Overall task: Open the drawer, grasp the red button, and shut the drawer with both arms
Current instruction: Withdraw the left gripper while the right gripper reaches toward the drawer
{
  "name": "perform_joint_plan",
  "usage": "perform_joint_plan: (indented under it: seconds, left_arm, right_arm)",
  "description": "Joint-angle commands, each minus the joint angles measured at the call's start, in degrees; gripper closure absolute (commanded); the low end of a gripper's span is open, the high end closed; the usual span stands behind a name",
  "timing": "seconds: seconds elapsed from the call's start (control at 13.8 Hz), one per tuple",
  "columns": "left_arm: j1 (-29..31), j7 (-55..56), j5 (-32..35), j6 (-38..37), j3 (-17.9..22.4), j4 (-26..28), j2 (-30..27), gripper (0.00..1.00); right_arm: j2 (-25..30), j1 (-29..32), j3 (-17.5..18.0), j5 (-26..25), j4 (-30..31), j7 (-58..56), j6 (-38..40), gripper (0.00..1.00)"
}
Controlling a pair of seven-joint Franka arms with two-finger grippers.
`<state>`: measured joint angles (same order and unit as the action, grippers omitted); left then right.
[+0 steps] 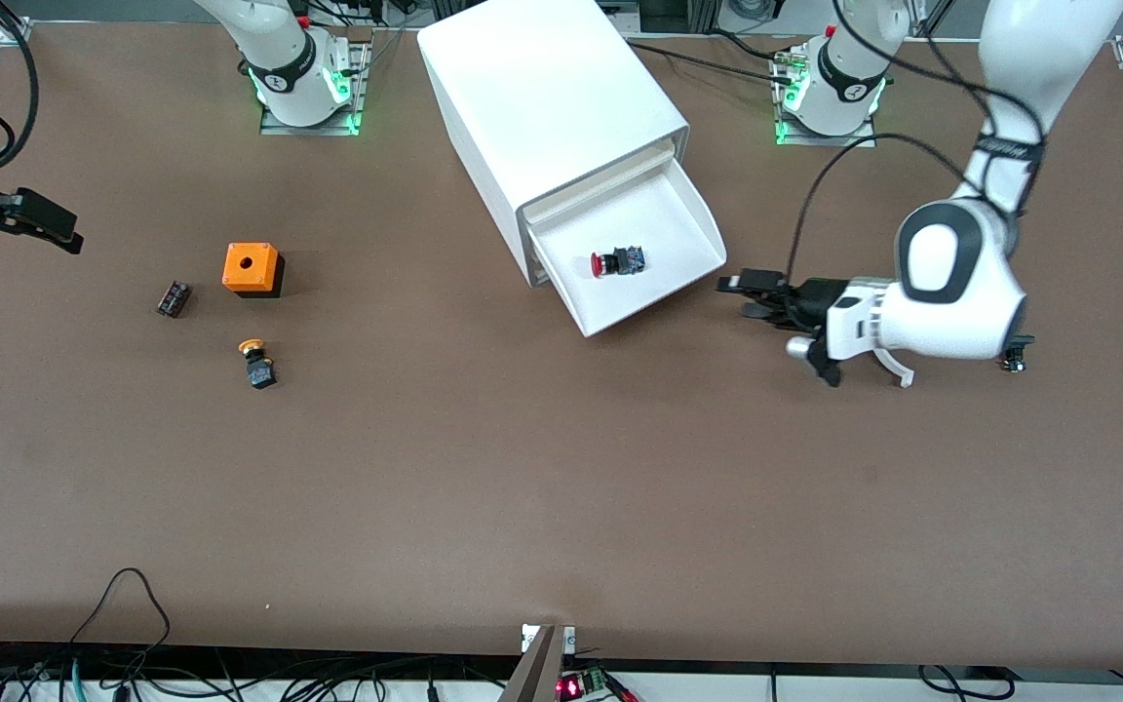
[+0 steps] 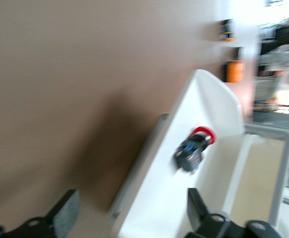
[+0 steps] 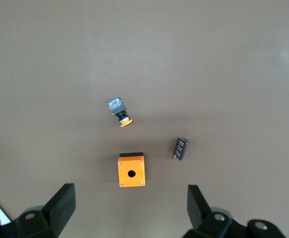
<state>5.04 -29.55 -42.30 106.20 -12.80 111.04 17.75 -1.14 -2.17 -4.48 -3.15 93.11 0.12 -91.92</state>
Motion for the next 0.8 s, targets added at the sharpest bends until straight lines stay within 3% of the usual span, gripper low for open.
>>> perform_joint_plan:
  seconds: [0.0,0.22,0.43,0.58,0.72]
  left_arm:
    - [1.11,6.42,14.12,-1.78,1.45,0.85,-11.74,0.00]
    - [2.60,8.10,30.04,-6.61,2.96,-3.80,-17.20,0.00]
    - [2.69,9.85,39.36,-9.87,4.54,-6.00,-22.39,0.00]
    - [2.69,9.95,45.43,-10.23,4.54,-8.72,-23.72,0.00]
    - [2.69,9.86,47.31,-9.96,5.50,-10.49,-23.46,0.00]
  right_arm:
    - [-1.14,-3.00,-0.18,1.03,-0.65,-0.04,0.16,0.00]
    - [-3.51,-7.39,-0.18,3.49,-0.74,-0.21,-0.10,0.00]
    - [-7.20,-12.66,0.17,12.61,-0.82,0.14,-0.63,0.00]
    - [-9.75,-16.27,0.17,13.78,-1.35,-0.03,-2.29,0.00]
    - [-11.95,-22.67,0.17,12.65,-1.53,0.05,-6.59,0.00]
